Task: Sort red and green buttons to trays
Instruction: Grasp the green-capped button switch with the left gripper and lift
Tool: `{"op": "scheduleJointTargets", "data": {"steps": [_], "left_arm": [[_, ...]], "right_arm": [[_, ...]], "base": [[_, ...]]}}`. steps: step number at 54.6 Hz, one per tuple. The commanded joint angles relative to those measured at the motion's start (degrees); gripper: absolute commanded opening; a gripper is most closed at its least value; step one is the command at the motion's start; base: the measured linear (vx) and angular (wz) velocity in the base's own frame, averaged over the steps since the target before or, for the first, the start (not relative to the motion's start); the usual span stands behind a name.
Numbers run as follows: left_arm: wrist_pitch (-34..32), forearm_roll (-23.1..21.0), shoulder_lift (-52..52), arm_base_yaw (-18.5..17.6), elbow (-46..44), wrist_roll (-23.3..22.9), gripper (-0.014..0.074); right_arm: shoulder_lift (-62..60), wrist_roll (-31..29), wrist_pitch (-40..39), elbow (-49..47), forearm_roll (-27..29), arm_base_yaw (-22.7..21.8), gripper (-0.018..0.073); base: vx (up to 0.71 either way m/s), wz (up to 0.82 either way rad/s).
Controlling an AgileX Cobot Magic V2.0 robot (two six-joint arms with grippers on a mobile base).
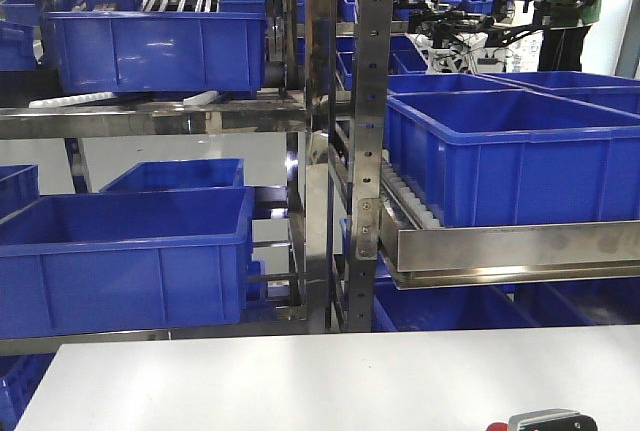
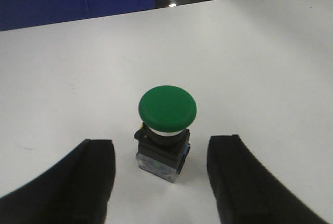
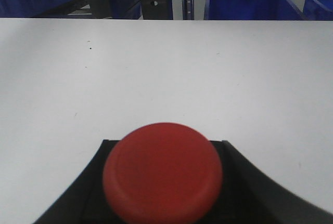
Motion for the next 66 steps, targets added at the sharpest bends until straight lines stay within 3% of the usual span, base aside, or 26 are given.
{"op": "scheduleJointTargets", "data": {"steps": [1, 12, 36, 43, 52, 60, 66], "left_arm": [[-10.72, -0.76, 3.72, -0.19, -1.09, 0.80, 0.0496], [-21.19, -1.09, 13.15, -0.19, -2.63, 5.65, 0.0496], [-21.49, 2.44, 20.38, -0.19, -13.66, 5.71, 0.0470], [-20.35, 3.53, 20.38, -0.19, -13.72, 5.73, 0.0338], [-19.94, 4.09, 20.20, -0.19, -13.68, 4.68, -0.0008], [-22.14, 6.71, 17.66, -0.19, -13.57, 0.27, -0.0008], [-17.92, 6.86, 12.25, -0.19, -13.57, -3.42, -0.0003]], "right_arm": [[-2.29, -0.08, -8.66, -0.60, -0.13, -0.33, -0.0010], [-2.29, -0.08, -8.66, -0.60, -0.13, -0.33, -0.0010], [-2.29, -0.09, -8.66, -0.60, -0.13, -0.33, -0.0008], [-2.29, -0.09, -8.70, -0.60, -0.05, -0.33, -0.0008], [-2.29, -0.09, -8.70, -0.60, -0.04, -0.33, -0.0008], [-4.06, -0.09, -7.41, -0.60, -1.63, -0.33, -0.0008], [-10.28, -0.09, -0.78, -0.60, -3.84, -0.33, -0.0008]], "base": [[0.00, 0.00], [0.00, 0.00], [0.00, 0.00], [0.00, 0.00], [0.00, 0.00], [0.00, 0.00], [0.00, 0.00]]}}
